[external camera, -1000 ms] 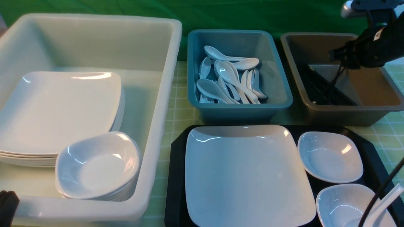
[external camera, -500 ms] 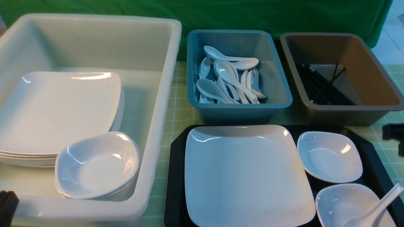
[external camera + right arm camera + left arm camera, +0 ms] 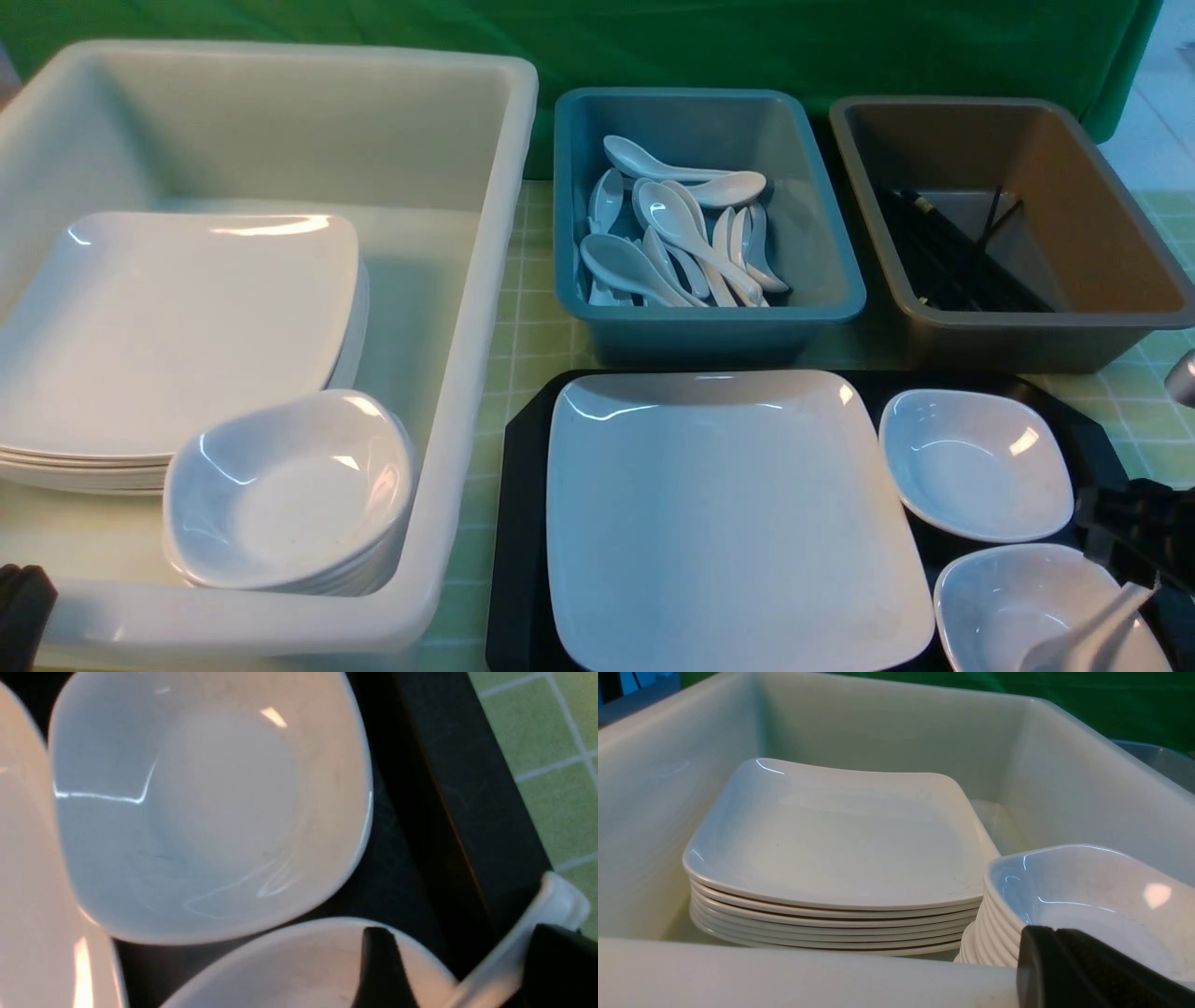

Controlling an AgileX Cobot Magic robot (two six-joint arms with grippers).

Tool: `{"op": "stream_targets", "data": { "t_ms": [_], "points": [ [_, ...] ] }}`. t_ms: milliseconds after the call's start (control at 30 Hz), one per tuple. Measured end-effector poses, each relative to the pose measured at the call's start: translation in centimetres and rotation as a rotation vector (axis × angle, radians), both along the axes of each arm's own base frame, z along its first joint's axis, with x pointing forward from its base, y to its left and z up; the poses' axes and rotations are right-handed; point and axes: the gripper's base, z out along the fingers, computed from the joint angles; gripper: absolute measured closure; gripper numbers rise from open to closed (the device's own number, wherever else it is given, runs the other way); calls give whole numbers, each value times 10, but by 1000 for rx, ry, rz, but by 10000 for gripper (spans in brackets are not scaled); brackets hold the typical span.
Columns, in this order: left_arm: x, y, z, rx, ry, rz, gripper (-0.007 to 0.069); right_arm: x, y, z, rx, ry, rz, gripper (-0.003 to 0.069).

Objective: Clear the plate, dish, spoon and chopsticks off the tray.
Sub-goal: Use the right arm to grab a soup spoon from the plate

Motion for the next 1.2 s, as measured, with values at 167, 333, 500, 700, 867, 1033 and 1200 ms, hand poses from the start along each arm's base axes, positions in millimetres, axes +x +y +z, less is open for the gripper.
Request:
{"op": "stream_targets", "data": {
  "t_ms": [167, 333, 500, 700, 867, 1033, 1200],
  "points": [
    [0, 0, 0, 0, 0, 0, 624, 5, 1, -11, 1, 32, -3, 253],
    [0, 0, 0, 0, 0, 0, 624, 8, 1, -12, 5, 14, -2, 253],
    [0, 0, 0, 0, 0, 0, 624, 10, 1, -12, 8, -2, -1, 253],
    [0, 0, 0, 0, 0, 0, 624, 21, 3, -17, 16, -42, 8, 277],
    [0, 0, 0, -2, 0, 0, 624, 26, 4, -25, 10, -38, 22, 348],
    [0, 0, 0, -2, 0, 0, 624, 29, 4, -31, -8, -31, 51, 512],
    [0, 0, 0, -1, 0, 0, 624, 27, 4, -26, -16, -45, 63, 637]
  ]
}}
